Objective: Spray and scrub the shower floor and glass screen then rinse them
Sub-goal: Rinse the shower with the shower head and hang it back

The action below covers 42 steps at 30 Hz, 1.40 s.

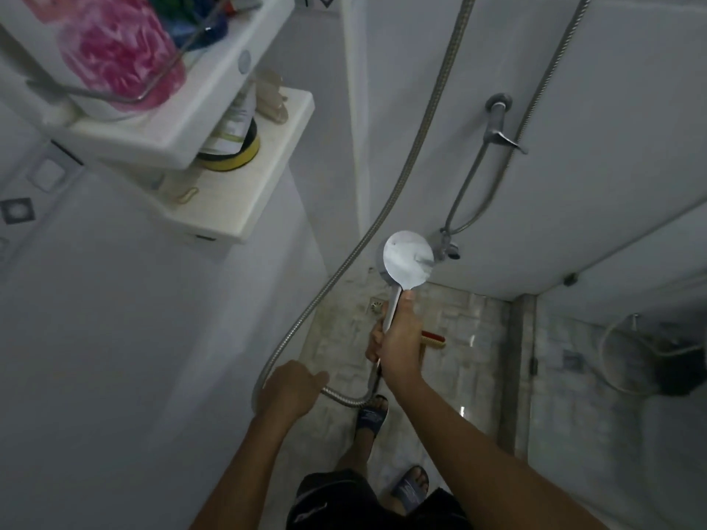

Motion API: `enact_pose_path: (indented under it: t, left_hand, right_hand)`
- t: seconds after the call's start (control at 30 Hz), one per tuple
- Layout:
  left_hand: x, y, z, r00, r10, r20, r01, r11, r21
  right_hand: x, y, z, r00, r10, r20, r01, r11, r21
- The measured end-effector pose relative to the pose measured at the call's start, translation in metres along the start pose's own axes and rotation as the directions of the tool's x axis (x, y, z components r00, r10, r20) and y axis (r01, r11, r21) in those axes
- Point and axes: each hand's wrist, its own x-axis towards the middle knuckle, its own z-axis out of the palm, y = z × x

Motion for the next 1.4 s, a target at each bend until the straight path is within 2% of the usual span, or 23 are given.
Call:
enact_pose_path:
  t: [0.23, 0.37, 0.53, 0.63, 0.8, 1.0, 1.03, 1.17, 1.27, 1.37, 1.4]
  left_hand:
    - [0.014, -0.035, -0.006, 0.994, -0.108, 0.001, 0.108, 0.992, -0.063]
    - [0.014, -0.040, -0.004, 0.993, -0.113, 0.023, 0.115, 0.990, -0.082]
    - [0.022, -0.025, -0.012, 0.995, -0.097, -0.013, 0.095, 0.990, -0.106]
    - [0.034, -0.003, -0.016, 0.999, -0.033, 0.001, 0.033, 0.997, -0.063]
    - [0.050, 0.043, -0.017, 0.996, 0.078, 0.040, -0.078, 0.997, 0.000]
    - [0.061, 0.086, -0.001, 0.967, 0.214, 0.136, -0.218, 0.976, 0.010]
    - [0.061, 0.103, 0.007, 0.952, 0.255, 0.171, -0.266, 0.963, 0.044]
    - [0.059, 0.132, 0.024, 0.917, 0.325, 0.232, -0.352, 0.932, 0.087]
    - [0.051, 0.158, 0.047, 0.876, 0.369, 0.312, -0.420, 0.900, 0.116]
    - [0.040, 0.186, 0.070, 0.824, 0.404, 0.397, -0.505, 0.842, 0.191]
    - [0.040, 0.187, 0.073, 0.821, 0.401, 0.406, -0.511, 0.834, 0.208]
  right_hand:
    - [0.006, 0.028, 0.035, 0.997, -0.007, 0.079, 0.013, 0.997, -0.074]
    - [0.018, 0.028, 0.045, 0.994, 0.090, 0.058, -0.083, 0.990, -0.117]
    - [0.032, 0.009, 0.035, 0.998, 0.038, -0.060, -0.037, 0.999, 0.018]
    - [0.037, -0.008, 0.026, 0.994, 0.016, -0.111, -0.007, 0.997, 0.079]
    - [0.044, -0.034, -0.006, 0.971, -0.105, -0.216, 0.141, 0.977, 0.159]
    - [0.047, -0.053, -0.050, 0.903, -0.161, -0.398, 0.257, 0.945, 0.200]
    - [0.046, -0.057, -0.069, 0.872, -0.161, -0.463, 0.292, 0.929, 0.226]
    - [0.041, -0.061, -0.106, 0.820, -0.073, -0.567, 0.288, 0.910, 0.300]
    - [0.028, -0.070, -0.139, 0.745, -0.063, -0.664, 0.356, 0.880, 0.316]
    - [0.016, -0.069, -0.175, 0.716, -0.027, -0.698, 0.350, 0.878, 0.325]
    - [0.016, -0.068, -0.176, 0.738, -0.008, -0.675, 0.316, 0.887, 0.336]
